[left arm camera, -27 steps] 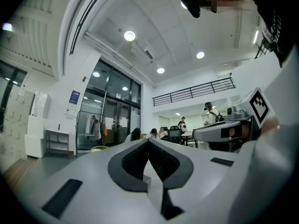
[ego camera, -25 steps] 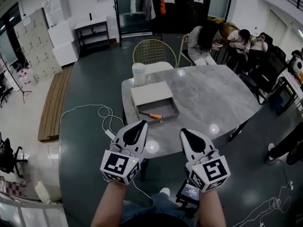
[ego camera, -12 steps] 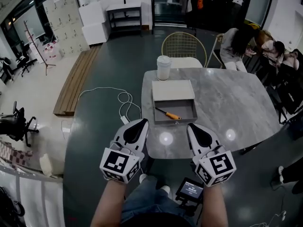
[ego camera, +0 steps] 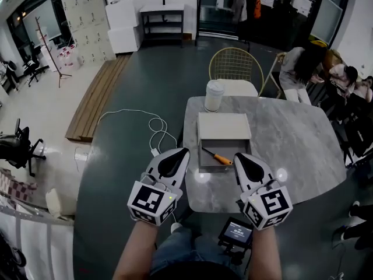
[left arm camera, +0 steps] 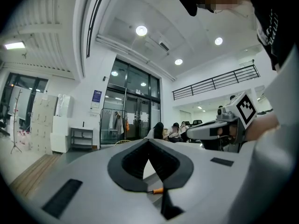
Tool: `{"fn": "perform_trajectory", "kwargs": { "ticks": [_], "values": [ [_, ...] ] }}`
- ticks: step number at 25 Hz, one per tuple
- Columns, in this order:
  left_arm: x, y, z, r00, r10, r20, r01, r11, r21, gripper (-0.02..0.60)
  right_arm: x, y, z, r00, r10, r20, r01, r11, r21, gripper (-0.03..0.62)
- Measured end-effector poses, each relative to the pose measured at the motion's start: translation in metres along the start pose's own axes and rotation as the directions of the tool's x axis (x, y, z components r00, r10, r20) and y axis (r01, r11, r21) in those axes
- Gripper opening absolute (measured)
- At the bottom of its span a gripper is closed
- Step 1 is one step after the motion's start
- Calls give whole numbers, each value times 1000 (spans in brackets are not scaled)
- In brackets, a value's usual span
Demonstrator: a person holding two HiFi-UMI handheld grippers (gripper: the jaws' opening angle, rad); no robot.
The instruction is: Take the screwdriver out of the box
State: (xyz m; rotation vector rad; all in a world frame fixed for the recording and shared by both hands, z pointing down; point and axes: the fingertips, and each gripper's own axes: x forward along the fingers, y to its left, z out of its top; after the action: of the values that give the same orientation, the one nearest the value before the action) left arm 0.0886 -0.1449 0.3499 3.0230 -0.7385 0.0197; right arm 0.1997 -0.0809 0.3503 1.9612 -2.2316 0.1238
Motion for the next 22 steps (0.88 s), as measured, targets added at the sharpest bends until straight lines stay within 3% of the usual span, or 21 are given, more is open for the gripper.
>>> {"fn": "perform_trajectory", "kwargs": {
  "ticks": [5, 13, 18, 22],
  "values": [
    [-1, 24, 2, 1000, 28, -5, -28, 1000, -5, 12, 19, 5, 2, 999, 9, -34, -9, 1000, 2, 25],
    [10, 47, -13, 989, 142, -34, -144, 989, -35, 12, 53, -17, -5, 993, 93, -71, -95, 995, -20, 26],
    [20, 60, -16, 968, 247, -42, -249, 967, -50, 12, 77, -38, -6, 982, 168, -90, -171, 985, -21, 26],
    [26, 67, -18, 942, 330, -56, -332, 942, -45, 12, 97, -50, -10, 957, 260, -126, -264, 965, -10, 26]
  ]
}}
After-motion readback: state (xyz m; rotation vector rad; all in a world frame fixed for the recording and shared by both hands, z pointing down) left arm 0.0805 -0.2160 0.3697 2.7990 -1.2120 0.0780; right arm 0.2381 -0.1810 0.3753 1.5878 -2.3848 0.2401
